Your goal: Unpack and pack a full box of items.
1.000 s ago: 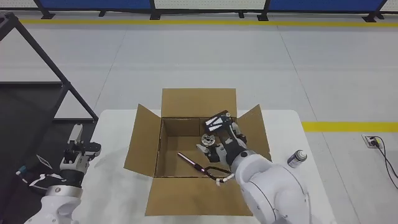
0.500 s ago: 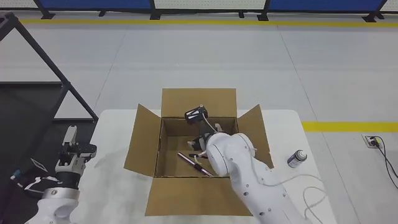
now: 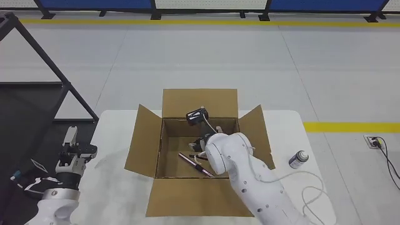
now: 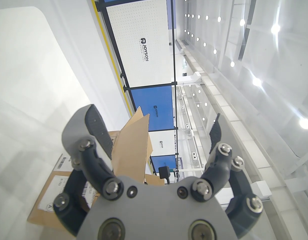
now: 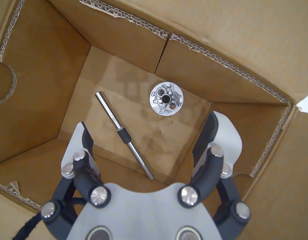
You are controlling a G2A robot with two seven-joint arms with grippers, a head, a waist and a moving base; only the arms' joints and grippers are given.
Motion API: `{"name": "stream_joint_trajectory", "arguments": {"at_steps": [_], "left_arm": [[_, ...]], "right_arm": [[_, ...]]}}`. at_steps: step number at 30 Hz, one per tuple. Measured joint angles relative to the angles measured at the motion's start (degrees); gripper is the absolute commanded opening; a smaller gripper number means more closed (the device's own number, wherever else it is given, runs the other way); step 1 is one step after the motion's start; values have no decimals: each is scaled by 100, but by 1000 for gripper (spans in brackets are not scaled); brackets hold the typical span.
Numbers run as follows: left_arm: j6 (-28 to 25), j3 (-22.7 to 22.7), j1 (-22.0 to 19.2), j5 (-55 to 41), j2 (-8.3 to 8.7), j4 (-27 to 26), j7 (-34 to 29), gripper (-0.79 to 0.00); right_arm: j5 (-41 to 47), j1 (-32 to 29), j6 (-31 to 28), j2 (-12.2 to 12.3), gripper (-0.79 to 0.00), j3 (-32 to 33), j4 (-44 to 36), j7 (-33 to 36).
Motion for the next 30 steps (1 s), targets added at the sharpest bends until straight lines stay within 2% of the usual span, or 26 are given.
{"name": "stream_joint_trajectory", "arguments": {"at_steps": [6, 12, 18, 30], "left_arm": [[0, 0, 0, 0, 0, 0, 0, 0], [0, 0, 0, 0, 0, 0, 0, 0], [0, 0, 0, 0, 0, 0, 0, 0], [0, 0, 0, 0, 0, 0, 0, 0]], "right_arm": [[814, 292, -92, -95, 0, 243, 958, -52], [1407, 735, -74, -267, 0, 175, 1999, -227], [1622, 1033, 137, -438, 0, 39, 2762, -710], [1640, 1353, -57, -695, 0, -249, 3722, -1530]]}}
